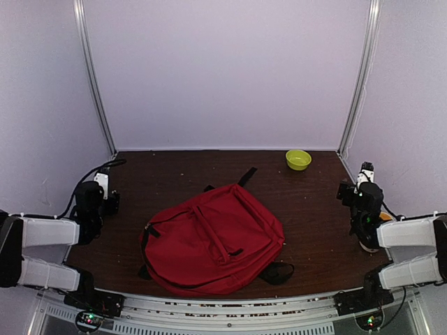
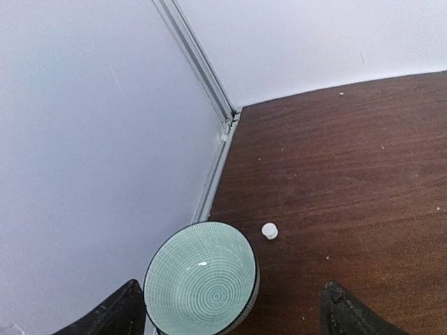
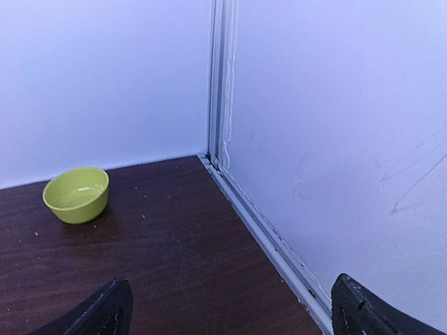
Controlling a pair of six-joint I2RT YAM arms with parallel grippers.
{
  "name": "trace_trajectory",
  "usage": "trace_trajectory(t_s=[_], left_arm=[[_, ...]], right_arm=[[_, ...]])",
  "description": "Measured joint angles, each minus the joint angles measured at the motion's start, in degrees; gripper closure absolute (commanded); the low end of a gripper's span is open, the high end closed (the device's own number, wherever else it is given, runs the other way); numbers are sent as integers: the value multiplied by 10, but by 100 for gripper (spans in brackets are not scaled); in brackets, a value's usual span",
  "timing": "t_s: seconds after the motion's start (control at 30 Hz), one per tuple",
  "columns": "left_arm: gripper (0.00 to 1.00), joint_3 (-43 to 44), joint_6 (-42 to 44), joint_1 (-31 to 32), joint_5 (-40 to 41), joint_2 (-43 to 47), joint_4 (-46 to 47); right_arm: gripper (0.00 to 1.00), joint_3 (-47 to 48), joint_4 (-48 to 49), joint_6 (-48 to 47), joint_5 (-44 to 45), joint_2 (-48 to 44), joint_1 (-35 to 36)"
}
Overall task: Pack the student bag
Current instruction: Reset both arms
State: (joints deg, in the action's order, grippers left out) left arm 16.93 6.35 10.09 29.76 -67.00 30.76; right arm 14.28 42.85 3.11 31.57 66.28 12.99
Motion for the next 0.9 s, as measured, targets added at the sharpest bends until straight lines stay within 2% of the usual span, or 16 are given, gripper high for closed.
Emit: trace_trajectory(t_s=[0.17, 0.33, 0.43, 0.9], left_arm=[[13, 1, 11, -42, -66, -41, 105], [9, 8, 1, -64, -117, -103, 190], [3, 2, -6, -75, -137, -136, 236], [2, 3, -29, -88, -155, -146, 265]], right_arm=[[0, -7, 131, -23, -51, 77, -20], [0, -11, 173, -23, -110, 114, -54], [0, -11, 188, -23, -128, 116, -58], [0, -11, 200, -23, -149, 116, -59]])
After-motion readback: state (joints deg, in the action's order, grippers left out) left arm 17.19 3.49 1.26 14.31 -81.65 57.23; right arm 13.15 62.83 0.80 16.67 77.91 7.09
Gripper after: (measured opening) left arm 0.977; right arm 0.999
